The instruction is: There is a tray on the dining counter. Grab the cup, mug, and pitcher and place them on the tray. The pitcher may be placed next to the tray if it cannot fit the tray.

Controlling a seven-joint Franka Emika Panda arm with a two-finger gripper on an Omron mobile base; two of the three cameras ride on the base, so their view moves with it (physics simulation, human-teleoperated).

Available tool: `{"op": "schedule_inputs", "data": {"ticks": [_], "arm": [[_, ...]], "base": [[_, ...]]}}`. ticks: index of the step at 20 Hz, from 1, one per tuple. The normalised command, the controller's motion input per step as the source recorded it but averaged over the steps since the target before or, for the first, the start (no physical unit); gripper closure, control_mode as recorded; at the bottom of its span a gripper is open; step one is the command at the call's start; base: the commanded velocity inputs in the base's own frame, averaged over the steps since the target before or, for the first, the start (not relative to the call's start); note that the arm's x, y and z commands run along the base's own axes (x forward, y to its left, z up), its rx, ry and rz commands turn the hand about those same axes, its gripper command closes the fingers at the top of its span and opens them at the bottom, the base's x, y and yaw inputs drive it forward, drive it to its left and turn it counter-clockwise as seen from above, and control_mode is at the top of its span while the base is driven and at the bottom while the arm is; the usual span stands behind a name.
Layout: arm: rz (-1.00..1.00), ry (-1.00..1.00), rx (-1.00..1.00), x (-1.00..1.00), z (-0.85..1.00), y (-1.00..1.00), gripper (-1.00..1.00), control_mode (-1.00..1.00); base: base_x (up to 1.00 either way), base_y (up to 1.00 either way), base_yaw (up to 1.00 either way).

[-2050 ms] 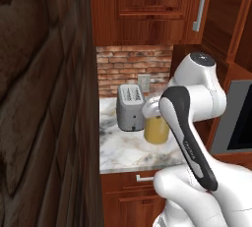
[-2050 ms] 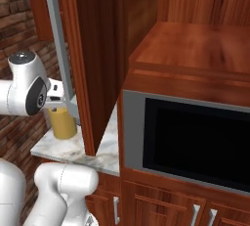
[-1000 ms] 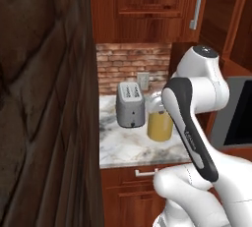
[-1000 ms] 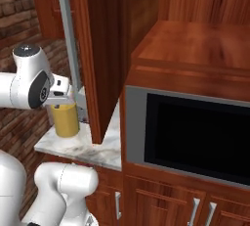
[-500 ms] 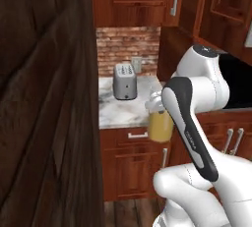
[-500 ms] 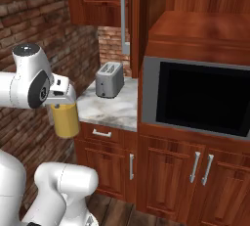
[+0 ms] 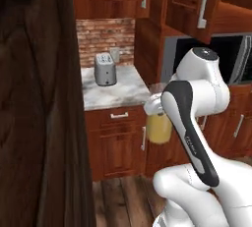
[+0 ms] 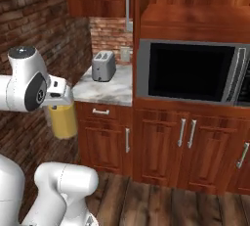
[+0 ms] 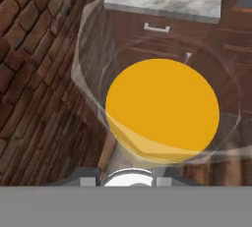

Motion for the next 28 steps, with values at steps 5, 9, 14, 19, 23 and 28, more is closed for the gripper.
{"op": "schedule_inputs", "data": {"ticks": [5,9,14,19,23,28], "arm": [[0.00,0.00,0.00,0.00,0.00,0.00,1.00,1.00],[0.00,0.00,0.00,0.00,0.00,0.00,1.00,1.00],[0.00,0.00,0.00,0.00,0.00,0.00,1.00,1.00],[0.00,0.00,0.00,0.00,0.00,0.00,1.00,1.00],[0.00,0.00,0.00,0.00,0.00,0.00,1.00,1.00],[0.00,0.00,0.00,0.00,0.00,0.00,1.00,1.00]], "base": [[-0.05,-0.02,-0.66],[0.00,0.00,-0.82],[0.10,0.00,-0.92],[0.18,0.00,-0.98],[0.18,0.00,-0.99],[0.17,0.00,-0.99]]}}
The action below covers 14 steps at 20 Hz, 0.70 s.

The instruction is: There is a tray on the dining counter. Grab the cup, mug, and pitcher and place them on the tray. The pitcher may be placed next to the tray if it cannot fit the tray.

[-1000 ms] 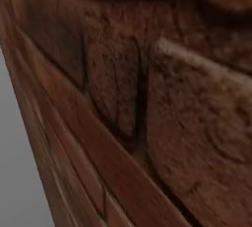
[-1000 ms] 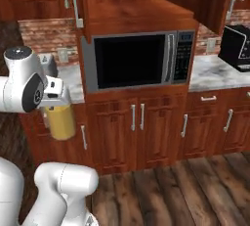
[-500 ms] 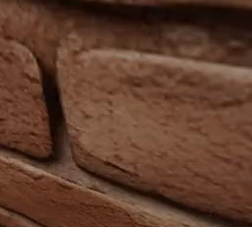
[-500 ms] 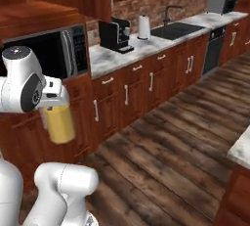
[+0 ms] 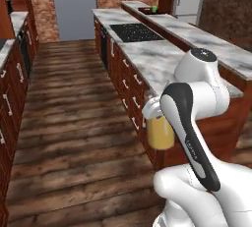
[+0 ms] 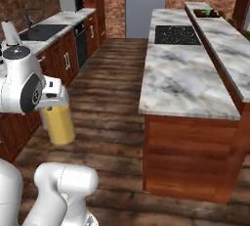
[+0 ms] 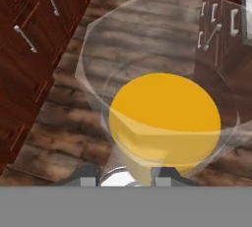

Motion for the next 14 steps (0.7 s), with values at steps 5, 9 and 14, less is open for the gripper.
{"op": "schedule_inputs", "data": {"ticks": [5,9,14], "arm": [[0.00,0.00,0.00,0.00,0.00,0.00,1.00,1.00],[0.00,0.00,0.00,0.00,0.00,0.00,1.00,1.00],[0.00,0.00,0.00,0.00,0.00,0.00,1.00,1.00]], "base": [[0.16,0.00,-0.99],[0.21,0.00,-0.99],[0.42,0.00,-0.96]]}}
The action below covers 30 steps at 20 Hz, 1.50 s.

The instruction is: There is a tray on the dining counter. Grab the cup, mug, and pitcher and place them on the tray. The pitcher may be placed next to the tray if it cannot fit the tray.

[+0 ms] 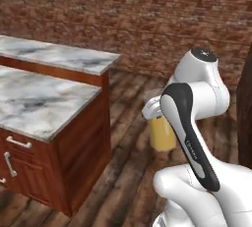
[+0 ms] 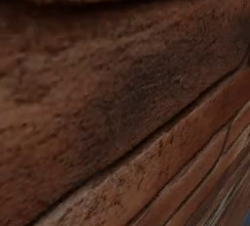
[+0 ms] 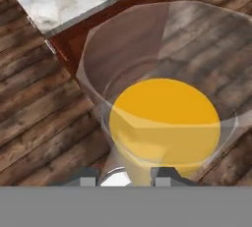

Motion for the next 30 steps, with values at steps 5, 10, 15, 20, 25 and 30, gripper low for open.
{"op": "schedule_inputs", "data": {"ticks": [5,10,15,20,25,30], "arm": [[0.00,0.00,0.00,0.00,0.00,0.00,1.00,1.00],[0.00,0.00,0.00,0.00,0.00,0.00,1.00,1.00],[0.00,0.00,0.00,0.00,0.00,0.00,1.00,1.00],[0.00,0.00,0.00,0.00,0.00,0.00,1.00,1.00],[0.00,0.00,0.00,0.00,0.00,0.00,1.00,1.00],[0.00,0.00,0.00,0.00,0.00,0.00,1.00,1.00]], "base": [[0.68,0.03,-0.84],[0.90,0.21,-0.54],[1.00,0.24,-0.21],[1.00,0.30,-0.20],[1.00,0.65,-0.13],[1.00,0.99,-0.01]]}}
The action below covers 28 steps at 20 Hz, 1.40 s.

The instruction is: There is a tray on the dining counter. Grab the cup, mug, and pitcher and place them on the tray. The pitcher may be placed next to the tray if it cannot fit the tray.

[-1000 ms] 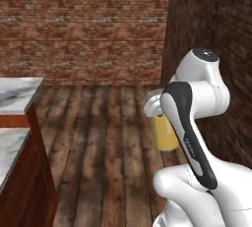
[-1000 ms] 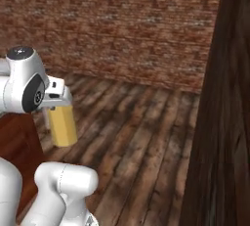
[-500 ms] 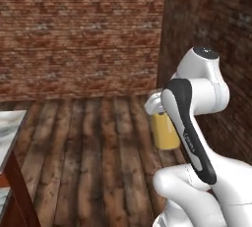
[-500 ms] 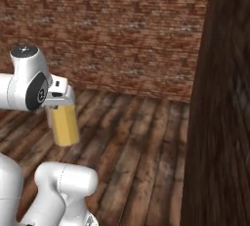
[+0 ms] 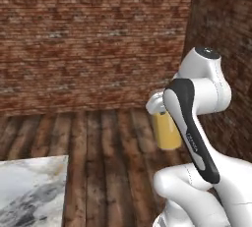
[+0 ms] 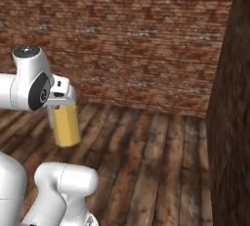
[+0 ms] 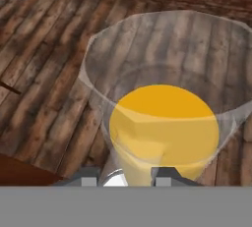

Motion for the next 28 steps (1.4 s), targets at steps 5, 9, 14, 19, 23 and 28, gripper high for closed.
{"op": "schedule_inputs", "data": {"ticks": [5,9,14,19,23,28], "arm": [[0.00,0.00,0.00,0.00,0.00,0.00,1.00,1.00],[0.00,0.00,0.00,0.00,0.00,0.00,1.00,1.00],[0.00,0.00,0.00,0.00,0.00,0.00,1.00,1.00],[0.00,0.00,0.00,0.00,0.00,0.00,1.00,1.00],[0.00,0.00,0.00,0.00,0.00,0.00,1.00,1.00],[0.00,0.00,0.00,0.00,0.00,0.00,1.00,1.00]], "base": [[1.00,0.76,0.00],[1.00,0.06,0.03],[1.00,-0.25,0.16],[1.00,-0.42,0.40],[0.88,-0.42,0.65],[0.47,-0.59,0.79]]}}
